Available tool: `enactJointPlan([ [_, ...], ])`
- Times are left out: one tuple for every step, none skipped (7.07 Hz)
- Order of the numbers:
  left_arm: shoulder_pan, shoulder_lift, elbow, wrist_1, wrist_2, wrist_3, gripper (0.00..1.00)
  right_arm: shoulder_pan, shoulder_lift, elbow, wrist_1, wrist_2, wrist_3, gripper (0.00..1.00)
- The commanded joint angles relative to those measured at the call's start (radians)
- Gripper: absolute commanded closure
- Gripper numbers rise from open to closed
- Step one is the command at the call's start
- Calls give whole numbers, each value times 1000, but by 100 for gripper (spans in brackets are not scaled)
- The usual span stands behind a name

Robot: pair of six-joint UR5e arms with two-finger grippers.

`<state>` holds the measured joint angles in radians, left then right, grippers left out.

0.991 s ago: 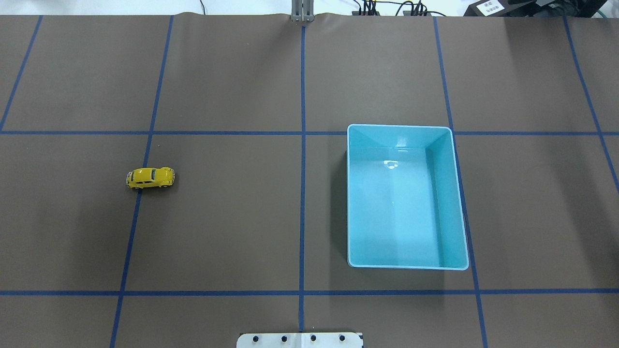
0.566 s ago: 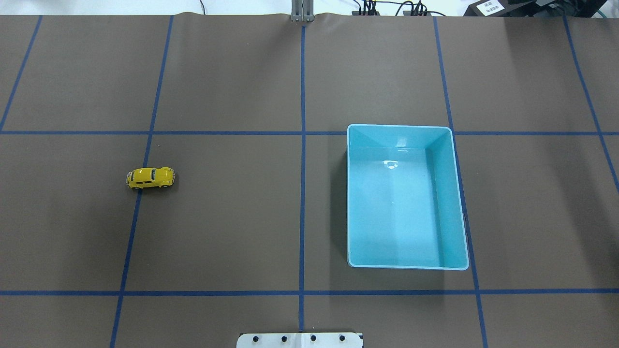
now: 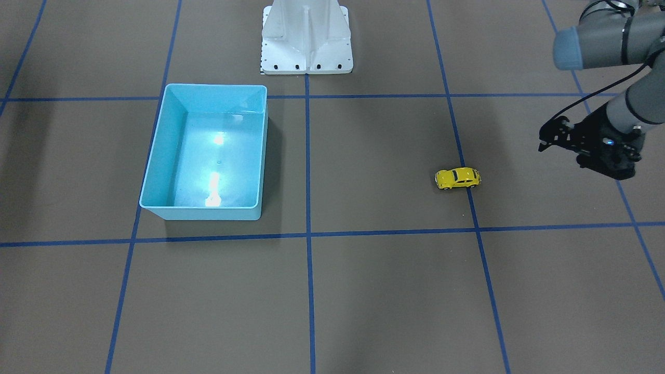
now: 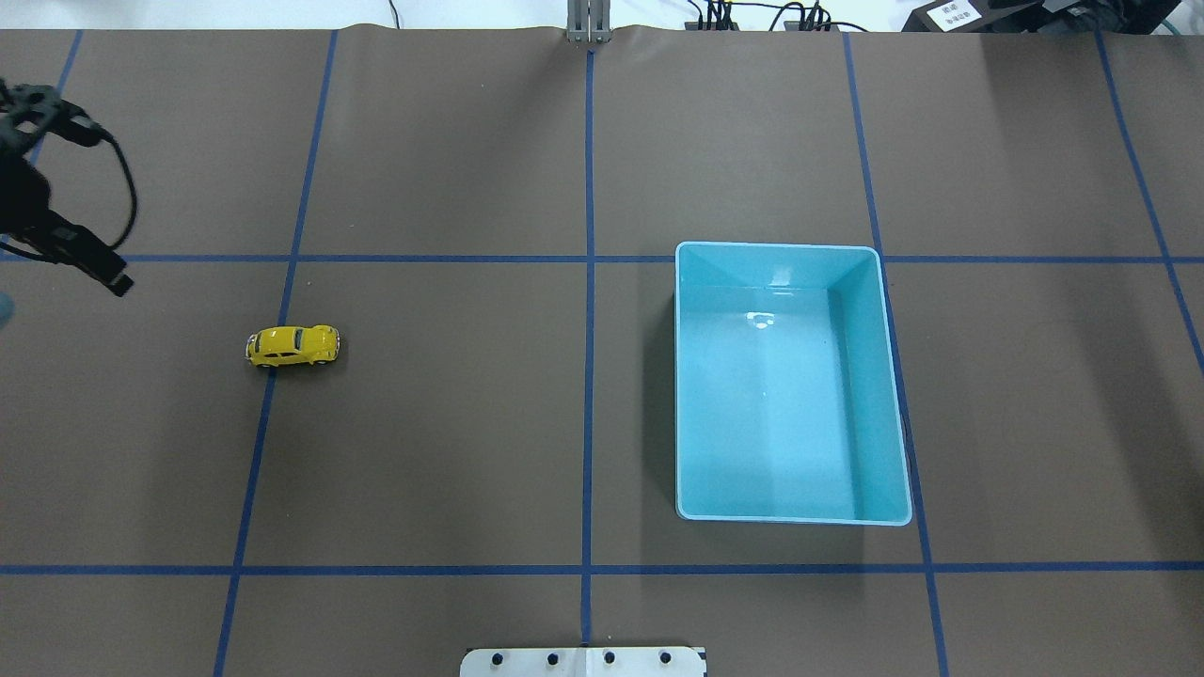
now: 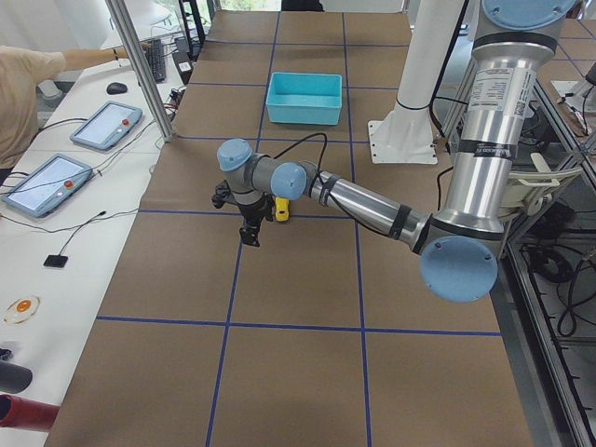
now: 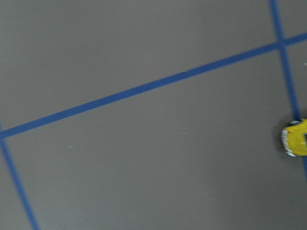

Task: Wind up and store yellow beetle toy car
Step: 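Move the left gripper down over the yellow beetle toy car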

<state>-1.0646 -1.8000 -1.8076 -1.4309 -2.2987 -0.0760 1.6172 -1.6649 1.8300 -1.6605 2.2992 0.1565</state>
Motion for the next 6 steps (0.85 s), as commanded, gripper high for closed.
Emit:
enactJointPlan([
  [194,-125,1,12,153,-5,0,7,-3,9,-10,0,0,0],
  [265,-204,1,99,178,-4,0,9,-1,9,-10,0,0,0],
  [332,-275,-2,178,291,1,0,9,8,11,-11,0,0,0],
  [427,-285,1,191,333,5,0,7,7,26,-12,0,0,0],
  [466,-286,10,190,391,116,0,7,4,31,-12,0,0,0],
  [472,-289,27,188,474,336,0,9,2,34,-12,0,0,0],
])
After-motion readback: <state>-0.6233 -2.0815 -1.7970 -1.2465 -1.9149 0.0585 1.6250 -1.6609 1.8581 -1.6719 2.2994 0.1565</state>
